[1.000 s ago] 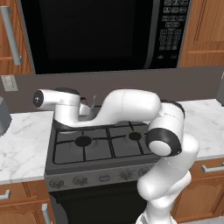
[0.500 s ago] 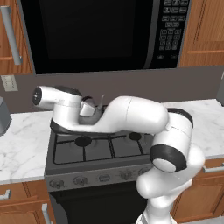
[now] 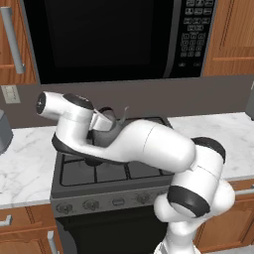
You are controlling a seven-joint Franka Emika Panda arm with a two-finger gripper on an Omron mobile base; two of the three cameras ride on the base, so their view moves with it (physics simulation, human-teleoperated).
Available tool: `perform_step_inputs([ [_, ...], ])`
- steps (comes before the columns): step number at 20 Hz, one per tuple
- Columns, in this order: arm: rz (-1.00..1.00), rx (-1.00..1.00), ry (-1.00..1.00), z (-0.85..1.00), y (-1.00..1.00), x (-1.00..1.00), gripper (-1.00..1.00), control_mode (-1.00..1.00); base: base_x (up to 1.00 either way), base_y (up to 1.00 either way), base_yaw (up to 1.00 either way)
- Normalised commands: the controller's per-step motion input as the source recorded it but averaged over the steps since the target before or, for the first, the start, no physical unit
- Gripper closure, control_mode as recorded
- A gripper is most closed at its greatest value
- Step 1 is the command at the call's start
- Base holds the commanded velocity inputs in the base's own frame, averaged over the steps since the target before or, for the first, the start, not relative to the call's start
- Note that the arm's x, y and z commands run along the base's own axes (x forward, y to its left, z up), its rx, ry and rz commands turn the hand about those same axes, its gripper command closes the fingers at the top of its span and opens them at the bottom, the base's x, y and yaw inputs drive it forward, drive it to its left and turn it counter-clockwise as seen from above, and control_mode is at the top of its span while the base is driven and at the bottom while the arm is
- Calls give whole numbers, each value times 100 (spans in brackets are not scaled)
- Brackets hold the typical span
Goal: The kettle is done boiling. Turn off the stove, then wait for 300 timesteps before moving the kettle to the dining table.
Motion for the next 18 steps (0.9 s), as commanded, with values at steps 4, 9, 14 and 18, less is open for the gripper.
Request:
perform_step_inputs([
  [4, -8, 0, 0, 12, -22, -34, 100, -100, 0, 0, 0],
  [9, -3, 0, 0, 2, -33, -32, 100, -100, 0, 0, 0],
  [14, 0, 0, 0, 1, -36, -21, 100, -100, 0, 0, 0],
  [18, 0, 0, 0, 7, -32, -17, 100, -100, 0, 0, 0],
])
